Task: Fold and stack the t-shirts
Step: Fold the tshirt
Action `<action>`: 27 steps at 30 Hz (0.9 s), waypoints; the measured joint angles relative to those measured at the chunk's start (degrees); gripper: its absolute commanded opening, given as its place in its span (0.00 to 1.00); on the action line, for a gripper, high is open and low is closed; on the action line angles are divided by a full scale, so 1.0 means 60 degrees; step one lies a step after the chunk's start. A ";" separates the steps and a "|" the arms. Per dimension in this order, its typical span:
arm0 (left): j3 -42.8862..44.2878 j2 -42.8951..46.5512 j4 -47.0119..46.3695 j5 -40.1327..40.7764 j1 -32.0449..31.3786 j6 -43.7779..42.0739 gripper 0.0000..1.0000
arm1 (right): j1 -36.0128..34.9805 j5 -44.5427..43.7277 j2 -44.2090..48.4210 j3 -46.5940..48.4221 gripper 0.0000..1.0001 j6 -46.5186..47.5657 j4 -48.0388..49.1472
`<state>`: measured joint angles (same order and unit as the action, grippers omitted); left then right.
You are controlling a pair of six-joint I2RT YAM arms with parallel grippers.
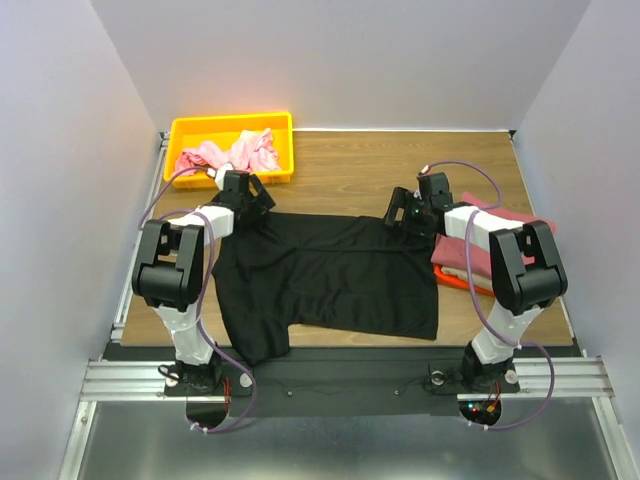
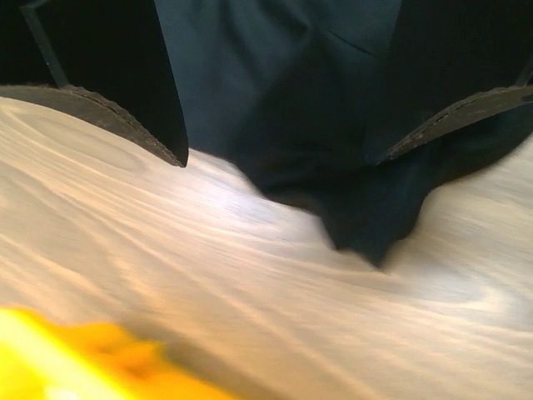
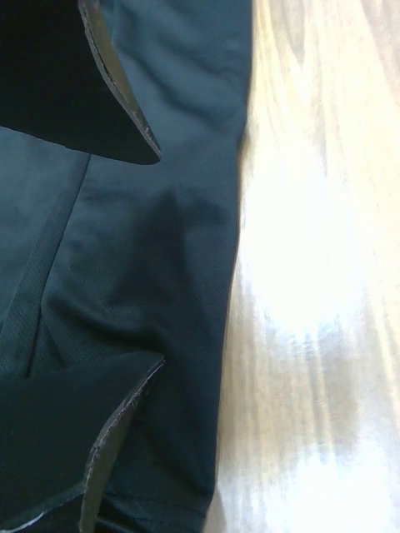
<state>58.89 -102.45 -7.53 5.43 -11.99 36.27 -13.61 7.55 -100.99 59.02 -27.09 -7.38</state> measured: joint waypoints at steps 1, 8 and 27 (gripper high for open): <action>-0.0004 -0.0157 -0.0044 -0.0036 0.0171 0.0004 0.98 | 0.0000 -0.0029 -0.0022 0.0022 1.00 -0.0015 0.0025; -0.0346 -0.0131 -0.0820 -0.0586 0.1184 0.0109 0.91 | 0.0000 -0.0546 -0.0732 0.0827 1.00 0.0058 0.0175; 0.0532 -0.0386 0.0397 -0.0284 0.1701 0.0259 0.93 | -0.0120 -0.1778 -0.1974 0.2444 1.00 0.0594 0.0189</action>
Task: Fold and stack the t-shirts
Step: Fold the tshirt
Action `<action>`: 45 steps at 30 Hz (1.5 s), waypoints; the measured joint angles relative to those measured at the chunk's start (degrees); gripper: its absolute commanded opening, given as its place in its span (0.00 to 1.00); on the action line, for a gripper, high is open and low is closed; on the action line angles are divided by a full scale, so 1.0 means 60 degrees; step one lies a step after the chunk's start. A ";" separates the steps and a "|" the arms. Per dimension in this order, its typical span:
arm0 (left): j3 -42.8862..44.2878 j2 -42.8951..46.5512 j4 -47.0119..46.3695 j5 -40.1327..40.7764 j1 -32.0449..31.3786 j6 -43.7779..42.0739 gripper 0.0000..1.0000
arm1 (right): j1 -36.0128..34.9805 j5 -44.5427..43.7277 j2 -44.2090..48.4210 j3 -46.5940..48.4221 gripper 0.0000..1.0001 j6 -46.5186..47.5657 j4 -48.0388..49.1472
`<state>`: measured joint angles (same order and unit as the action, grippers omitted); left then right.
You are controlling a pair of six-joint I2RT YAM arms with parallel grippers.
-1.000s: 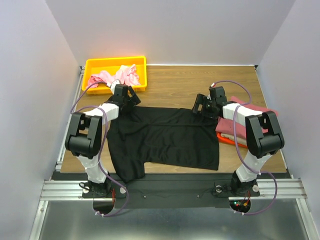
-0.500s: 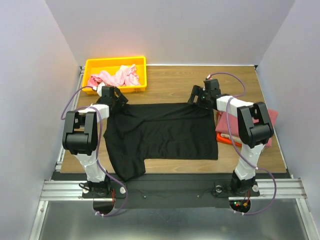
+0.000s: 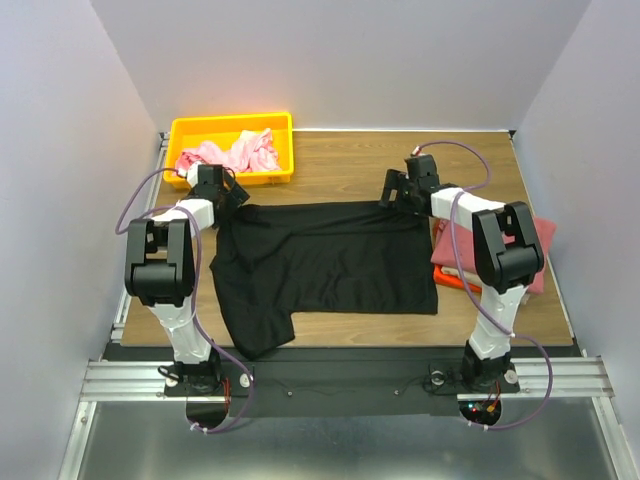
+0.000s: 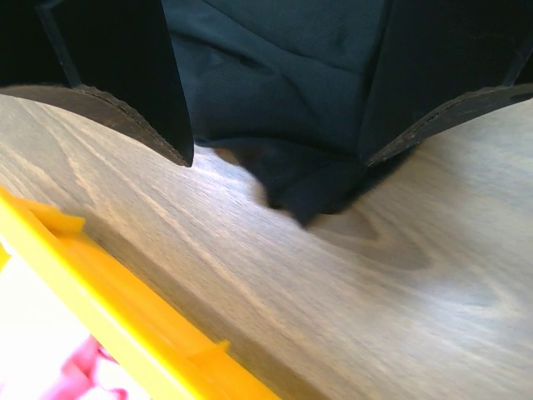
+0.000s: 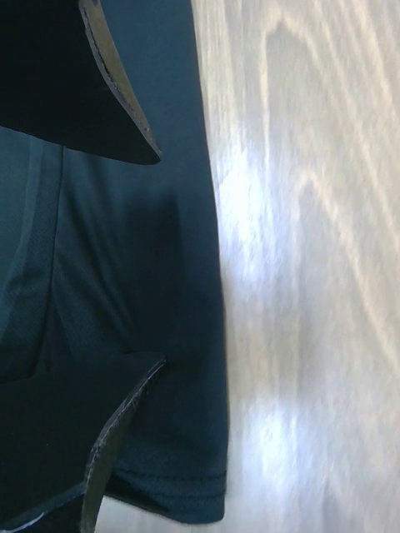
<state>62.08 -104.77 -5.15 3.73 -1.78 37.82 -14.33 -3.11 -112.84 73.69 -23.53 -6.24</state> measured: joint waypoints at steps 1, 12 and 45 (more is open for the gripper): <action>0.0084 0.0000 0.0175 0.0106 0.0011 0.0040 0.93 | 0.0004 -0.0117 0.0040 0.0000 1.00 0.0025 -0.0131; 0.0259 0.1599 0.1315 0.0379 0.0597 0.0379 0.98 | 0.0011 -0.0339 0.1366 -0.0047 1.00 0.0291 -0.1100; -0.0255 0.0066 -0.0299 -0.1392 -0.0401 -0.0029 0.98 | 0.0007 0.0142 0.0951 -0.1016 1.00 -0.0481 -0.0852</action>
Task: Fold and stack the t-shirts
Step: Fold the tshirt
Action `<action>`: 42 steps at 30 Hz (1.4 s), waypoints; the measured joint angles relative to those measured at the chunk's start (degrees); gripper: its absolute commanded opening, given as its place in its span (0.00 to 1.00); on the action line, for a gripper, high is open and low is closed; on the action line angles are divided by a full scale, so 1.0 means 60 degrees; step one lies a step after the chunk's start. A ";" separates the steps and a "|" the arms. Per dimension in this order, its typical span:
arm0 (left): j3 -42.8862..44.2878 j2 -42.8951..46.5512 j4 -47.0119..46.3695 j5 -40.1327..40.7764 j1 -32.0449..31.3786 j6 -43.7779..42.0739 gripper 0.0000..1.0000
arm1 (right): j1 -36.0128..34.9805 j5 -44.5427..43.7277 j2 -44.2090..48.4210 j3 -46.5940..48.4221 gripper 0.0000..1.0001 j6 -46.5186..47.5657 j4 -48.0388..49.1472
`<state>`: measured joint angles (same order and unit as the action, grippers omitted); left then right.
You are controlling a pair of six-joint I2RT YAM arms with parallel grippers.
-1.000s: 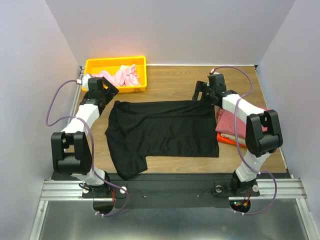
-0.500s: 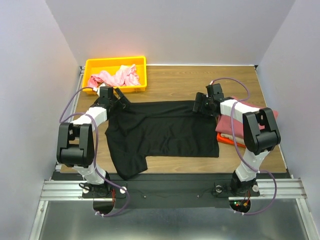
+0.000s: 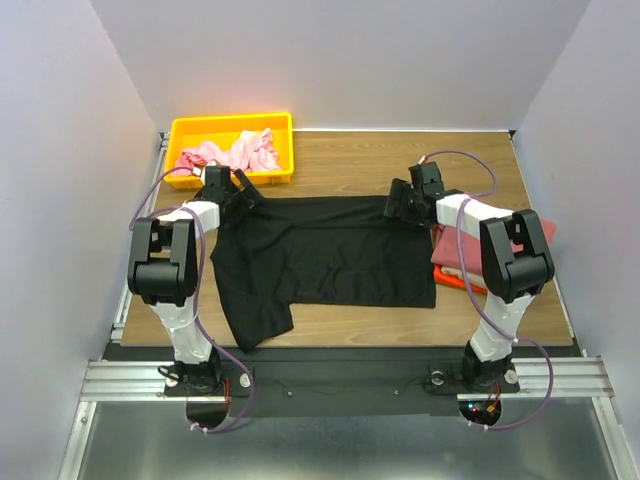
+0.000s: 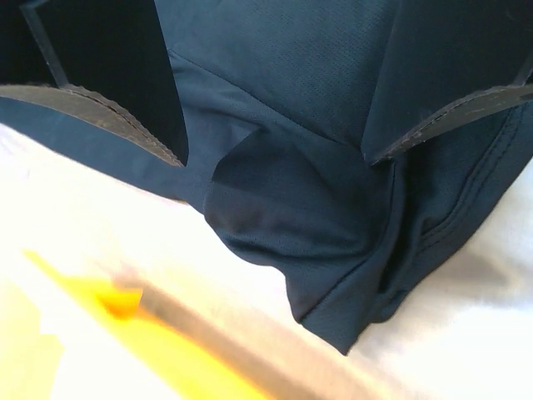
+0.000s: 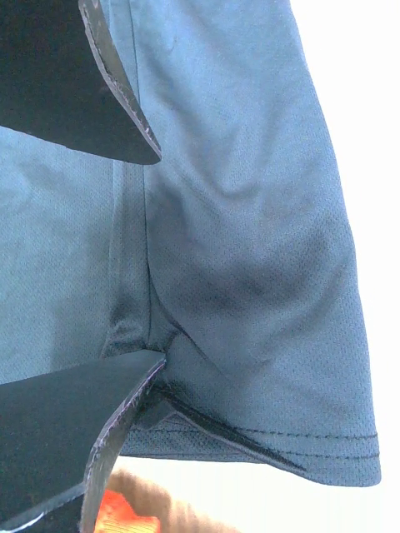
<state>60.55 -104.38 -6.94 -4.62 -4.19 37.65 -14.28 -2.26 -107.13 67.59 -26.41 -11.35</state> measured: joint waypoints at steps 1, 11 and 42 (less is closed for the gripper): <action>0.0109 -0.0109 -0.0040 0.0004 0.0025 0.0000 0.98 | 0.0000 -0.0055 -0.0036 0.0040 1.00 0.0000 0.0011; 0.0736 -0.0437 0.0386 0.0291 0.0051 -0.0004 0.98 | 0.0000 -0.0168 -0.0328 0.0433 1.00 0.0157 0.0022; -0.3942 0.6266 0.7104 0.3286 -0.7100 0.3996 0.87 | -0.0182 0.0492 0.5850 -0.3923 1.00 -0.0423 -0.0798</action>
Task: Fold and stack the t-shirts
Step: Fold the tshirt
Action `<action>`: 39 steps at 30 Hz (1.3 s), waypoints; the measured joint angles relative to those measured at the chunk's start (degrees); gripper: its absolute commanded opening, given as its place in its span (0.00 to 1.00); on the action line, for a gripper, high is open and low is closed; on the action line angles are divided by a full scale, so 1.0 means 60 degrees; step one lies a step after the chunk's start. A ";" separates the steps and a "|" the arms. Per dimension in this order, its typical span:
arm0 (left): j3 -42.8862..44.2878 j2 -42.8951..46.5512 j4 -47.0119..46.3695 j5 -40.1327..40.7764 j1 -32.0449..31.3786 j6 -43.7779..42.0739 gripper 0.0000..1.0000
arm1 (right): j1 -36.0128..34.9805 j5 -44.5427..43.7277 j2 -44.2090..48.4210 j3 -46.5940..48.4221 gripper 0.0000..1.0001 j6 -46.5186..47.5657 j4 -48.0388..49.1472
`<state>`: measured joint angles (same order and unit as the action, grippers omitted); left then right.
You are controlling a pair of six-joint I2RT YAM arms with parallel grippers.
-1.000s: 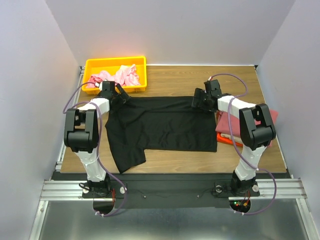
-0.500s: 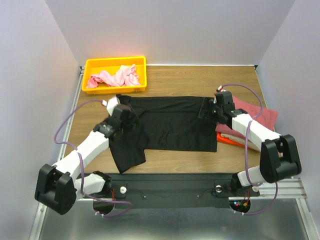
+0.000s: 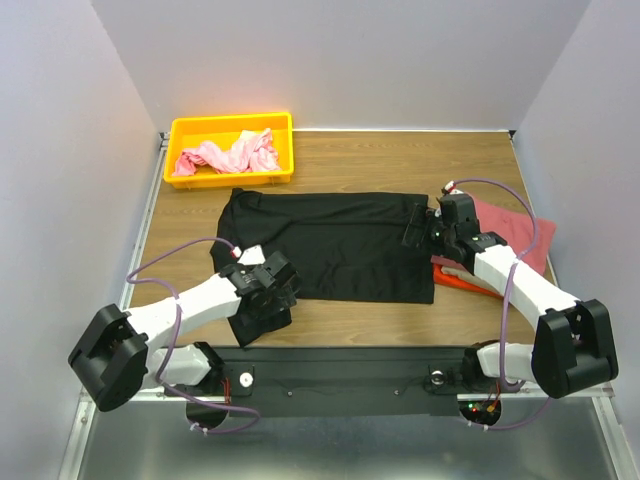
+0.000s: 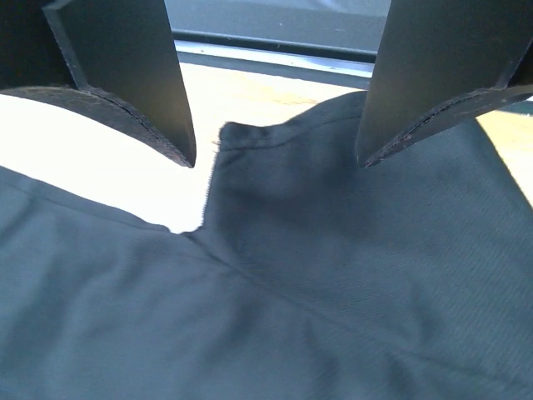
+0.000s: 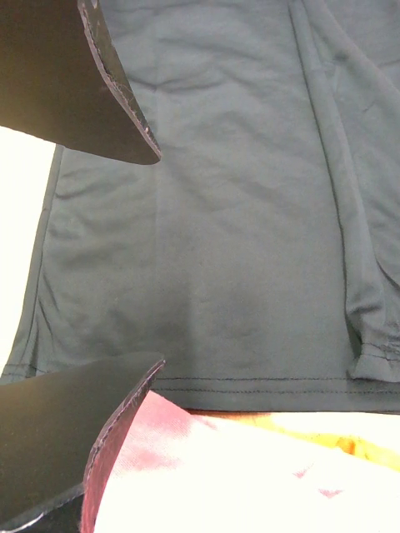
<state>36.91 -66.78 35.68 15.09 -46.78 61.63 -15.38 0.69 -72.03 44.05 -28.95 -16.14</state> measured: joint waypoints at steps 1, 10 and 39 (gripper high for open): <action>0.0000 -0.0055 0.0058 0.0000 0.0000 0.0087 0.86 | 0.0000 0.0000 0.0000 0.0000 1.00 0.0000 -0.0022; -0.0138 0.0182 0.0386 -0.0437 -0.0022 0.0998 0.75 | -0.0004 -0.0178 -0.0011 0.0000 1.00 -0.0004 -0.0033; 0.0361 -0.1668 0.0401 -0.0743 -0.0087 -0.0102 0.00 | -0.1115 -0.0973 0.0539 -0.0193 1.00 -0.0510 -0.1188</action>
<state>39.07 -76.79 38.09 10.63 -47.31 61.01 -22.06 -5.15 -68.79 42.89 -32.01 -23.27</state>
